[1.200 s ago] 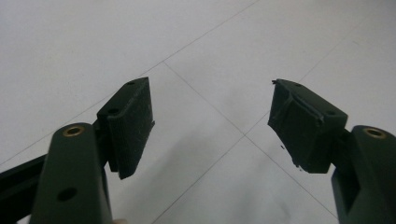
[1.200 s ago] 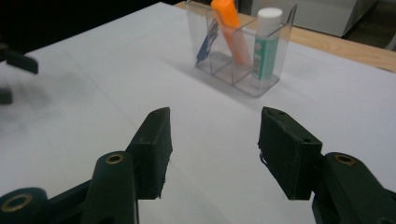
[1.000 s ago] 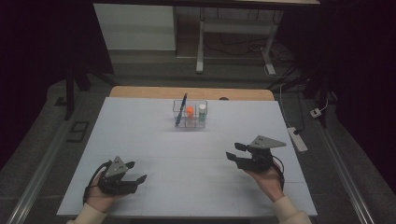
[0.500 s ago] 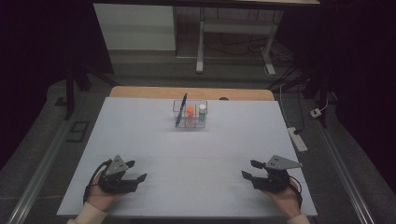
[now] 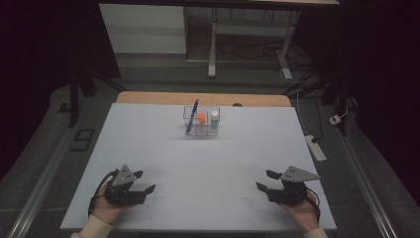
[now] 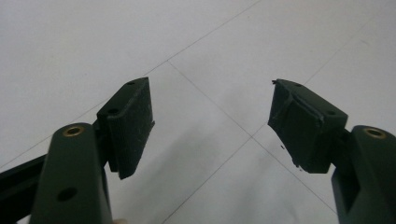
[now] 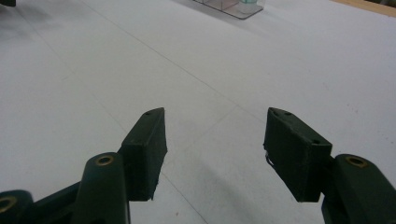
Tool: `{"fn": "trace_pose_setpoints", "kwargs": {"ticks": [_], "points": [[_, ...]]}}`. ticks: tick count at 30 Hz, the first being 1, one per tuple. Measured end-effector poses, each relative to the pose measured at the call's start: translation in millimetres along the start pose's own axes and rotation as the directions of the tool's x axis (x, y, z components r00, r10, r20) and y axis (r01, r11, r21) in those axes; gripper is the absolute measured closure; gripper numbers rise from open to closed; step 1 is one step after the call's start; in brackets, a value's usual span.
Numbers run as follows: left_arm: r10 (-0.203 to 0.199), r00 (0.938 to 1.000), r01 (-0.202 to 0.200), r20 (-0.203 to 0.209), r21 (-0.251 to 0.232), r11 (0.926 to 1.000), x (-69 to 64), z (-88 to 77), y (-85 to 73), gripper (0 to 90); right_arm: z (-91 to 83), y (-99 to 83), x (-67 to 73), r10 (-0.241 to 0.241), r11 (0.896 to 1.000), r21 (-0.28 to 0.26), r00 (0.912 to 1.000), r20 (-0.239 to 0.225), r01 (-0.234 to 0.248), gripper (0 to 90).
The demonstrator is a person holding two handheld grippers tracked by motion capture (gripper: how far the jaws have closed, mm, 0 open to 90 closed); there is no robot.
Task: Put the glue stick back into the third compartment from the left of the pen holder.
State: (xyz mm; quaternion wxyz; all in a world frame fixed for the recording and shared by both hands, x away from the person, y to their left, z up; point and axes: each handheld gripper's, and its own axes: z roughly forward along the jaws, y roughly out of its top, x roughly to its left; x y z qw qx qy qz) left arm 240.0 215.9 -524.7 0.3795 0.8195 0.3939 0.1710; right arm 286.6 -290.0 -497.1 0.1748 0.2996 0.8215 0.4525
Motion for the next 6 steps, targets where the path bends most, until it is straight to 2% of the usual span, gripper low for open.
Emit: {"fn": "trace_pose_setpoints", "kwargs": {"ticks": [6], "points": [[-0.001, 1.0000, 0.001, 0.001, -0.001, 1.0000, 0.8, -0.3, -0.4, 30.0, -1.8, -0.8, -1.5, 0.005, 1.000, -0.006, 1.0000, 0.004, -0.005, 36.7]]}}
